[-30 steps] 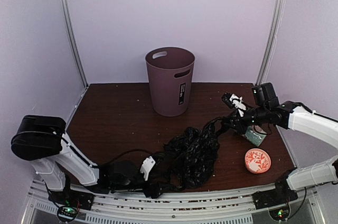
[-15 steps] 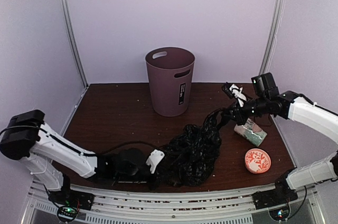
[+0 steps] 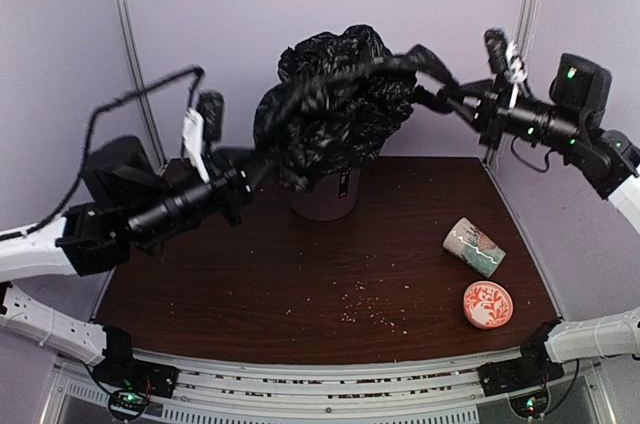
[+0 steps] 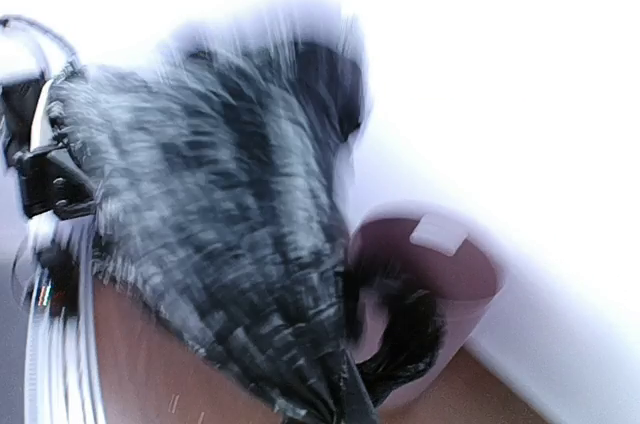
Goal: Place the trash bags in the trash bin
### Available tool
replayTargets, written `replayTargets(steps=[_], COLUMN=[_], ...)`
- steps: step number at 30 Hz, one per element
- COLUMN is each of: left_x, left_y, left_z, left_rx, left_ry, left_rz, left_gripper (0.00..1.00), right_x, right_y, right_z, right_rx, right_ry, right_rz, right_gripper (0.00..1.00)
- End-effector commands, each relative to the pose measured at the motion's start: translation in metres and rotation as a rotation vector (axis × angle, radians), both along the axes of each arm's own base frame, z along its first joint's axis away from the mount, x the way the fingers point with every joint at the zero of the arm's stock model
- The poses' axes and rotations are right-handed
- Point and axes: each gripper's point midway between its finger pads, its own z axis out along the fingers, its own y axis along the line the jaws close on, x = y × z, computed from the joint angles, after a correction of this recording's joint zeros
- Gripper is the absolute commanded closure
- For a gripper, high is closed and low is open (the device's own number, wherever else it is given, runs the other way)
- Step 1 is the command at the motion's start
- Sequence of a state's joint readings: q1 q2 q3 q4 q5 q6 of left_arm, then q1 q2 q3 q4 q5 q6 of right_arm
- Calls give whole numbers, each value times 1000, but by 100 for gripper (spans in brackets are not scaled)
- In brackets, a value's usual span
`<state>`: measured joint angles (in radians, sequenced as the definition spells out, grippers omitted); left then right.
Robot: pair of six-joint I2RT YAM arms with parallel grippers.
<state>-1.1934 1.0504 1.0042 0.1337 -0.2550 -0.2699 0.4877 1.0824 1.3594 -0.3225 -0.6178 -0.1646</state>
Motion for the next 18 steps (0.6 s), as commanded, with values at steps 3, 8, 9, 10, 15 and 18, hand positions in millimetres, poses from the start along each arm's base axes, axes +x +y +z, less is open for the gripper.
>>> replayTargets(steps=[3, 8, 9, 10, 15, 18], left_x=[-41, -36, -35, -33, -19, -13], left_y=[-12, -1, 2, 6, 25, 31], left_z=[-208, -153, -142, -132, -97, -90], left_rx=[414, 349, 322, 300, 257, 287], left_ry=[245, 196, 184, 172, 170, 194], left_rz=[-75, -25, -14, 1, 118, 167], left_gripper=[100, 100, 100, 100, 100, 100], right_x=[-46, -77, -79, -82, -70, -55], right_y=[25, 40, 42, 44, 62, 72], right_z=[-247, -194, -187, -180, -146, -130], right_rx=[-481, -372, -368, -363, -276, -228], right_ry=[410, 381, 380, 378, 468, 519], right_rz=[219, 412, 439, 464, 494, 486], right_gripper=[100, 100, 100, 100, 100, 100])
